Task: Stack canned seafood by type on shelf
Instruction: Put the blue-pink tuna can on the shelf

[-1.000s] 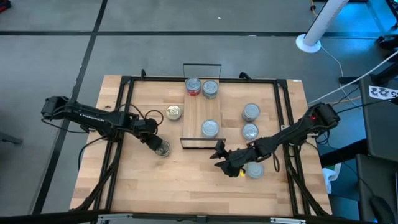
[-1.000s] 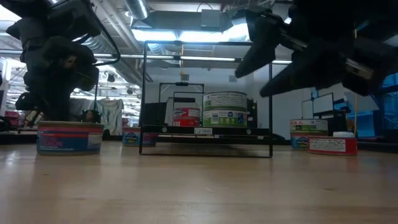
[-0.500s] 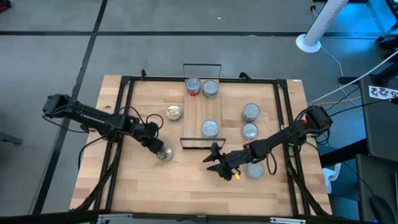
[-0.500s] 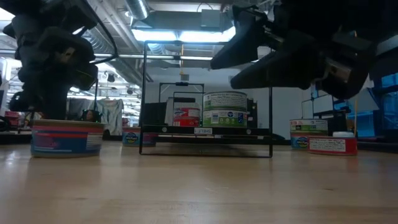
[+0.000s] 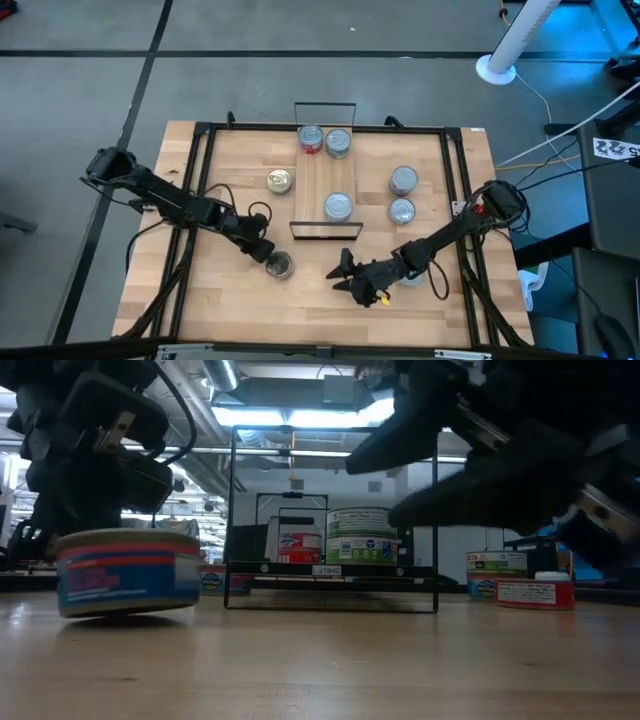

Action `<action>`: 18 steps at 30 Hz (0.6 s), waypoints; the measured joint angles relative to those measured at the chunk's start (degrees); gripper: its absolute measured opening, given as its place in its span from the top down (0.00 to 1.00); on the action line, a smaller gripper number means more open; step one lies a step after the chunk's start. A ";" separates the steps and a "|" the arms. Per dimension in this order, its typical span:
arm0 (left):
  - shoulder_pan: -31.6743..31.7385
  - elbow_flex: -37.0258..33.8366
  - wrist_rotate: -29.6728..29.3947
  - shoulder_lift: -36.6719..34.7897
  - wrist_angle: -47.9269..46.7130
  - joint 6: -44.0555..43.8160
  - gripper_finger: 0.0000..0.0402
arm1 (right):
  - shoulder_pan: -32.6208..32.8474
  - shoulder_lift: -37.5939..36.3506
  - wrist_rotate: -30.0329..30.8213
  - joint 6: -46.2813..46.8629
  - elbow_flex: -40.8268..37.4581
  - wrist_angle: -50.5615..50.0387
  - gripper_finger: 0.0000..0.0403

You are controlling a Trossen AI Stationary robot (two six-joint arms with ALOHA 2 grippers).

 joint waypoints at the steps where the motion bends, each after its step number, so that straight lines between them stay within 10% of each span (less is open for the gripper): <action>1: -0.24 -0.02 -0.01 1.01 1.69 -0.83 1.00 | 0.51 0.48 0.94 -0.18 0.00 0.29 0.47; 18: -2.67 1.19 -0.44 13.45 14.95 -9.02 1.00 | 3.23 13.23 15.39 -9.23 11.57 2.75 0.47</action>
